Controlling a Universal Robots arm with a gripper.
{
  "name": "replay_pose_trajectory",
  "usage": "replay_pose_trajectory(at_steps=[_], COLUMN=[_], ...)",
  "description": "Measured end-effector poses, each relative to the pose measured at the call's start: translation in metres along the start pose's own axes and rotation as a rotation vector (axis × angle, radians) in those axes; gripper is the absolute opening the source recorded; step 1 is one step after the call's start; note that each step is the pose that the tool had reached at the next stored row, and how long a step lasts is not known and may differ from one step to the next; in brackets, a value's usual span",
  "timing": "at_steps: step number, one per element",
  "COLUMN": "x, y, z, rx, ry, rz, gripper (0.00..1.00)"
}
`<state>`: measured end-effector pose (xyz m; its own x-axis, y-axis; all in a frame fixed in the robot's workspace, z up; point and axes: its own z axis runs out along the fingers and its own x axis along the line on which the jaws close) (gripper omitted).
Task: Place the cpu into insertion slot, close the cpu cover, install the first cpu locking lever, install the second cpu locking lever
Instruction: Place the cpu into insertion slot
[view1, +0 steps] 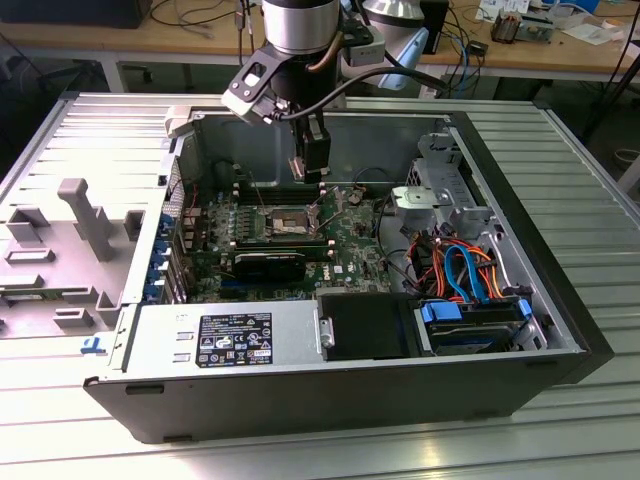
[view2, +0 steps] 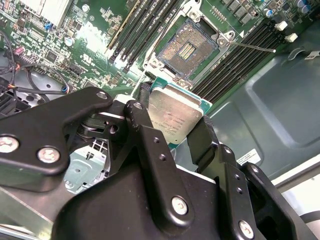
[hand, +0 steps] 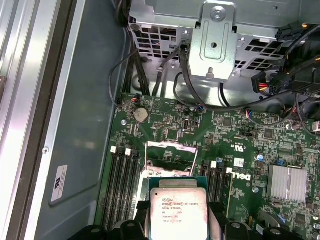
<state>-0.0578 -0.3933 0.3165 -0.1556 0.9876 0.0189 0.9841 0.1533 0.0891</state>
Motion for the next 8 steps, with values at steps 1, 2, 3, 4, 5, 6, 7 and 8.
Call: replay_pose_trajectory(at_steps=[1, 2, 3, 4, 5, 6, 7, 8], x=[0.0000, 0.0000, 0.0000, 0.0000, 0.0000, 0.0000, 0.0000, 0.0000], y=[0.0000, 0.0000, 0.0000, 0.0000, 0.0000, 0.0000, 0.0000, 0.0000], z=[0.0000, 0.0000, 0.0000, 0.0000, 0.0000, 0.0000, 0.0000, 0.0000], rx=[0.0000, 0.0000, -0.0001, -0.0001, -0.0001, -0.0001, -0.0002, -0.0002], ry=[-0.0001, -0.0002, -0.0003, -0.0004, -0.0006, -0.0006, -0.0007, -0.0008], rz=[0.001, 0.002, 0.003, 0.004, 0.005, 0.007, 0.008, 0.009], gripper=[0.55, 0.55, 0.55, 0.55, 0.55, 0.55, 0.55, 0.55])
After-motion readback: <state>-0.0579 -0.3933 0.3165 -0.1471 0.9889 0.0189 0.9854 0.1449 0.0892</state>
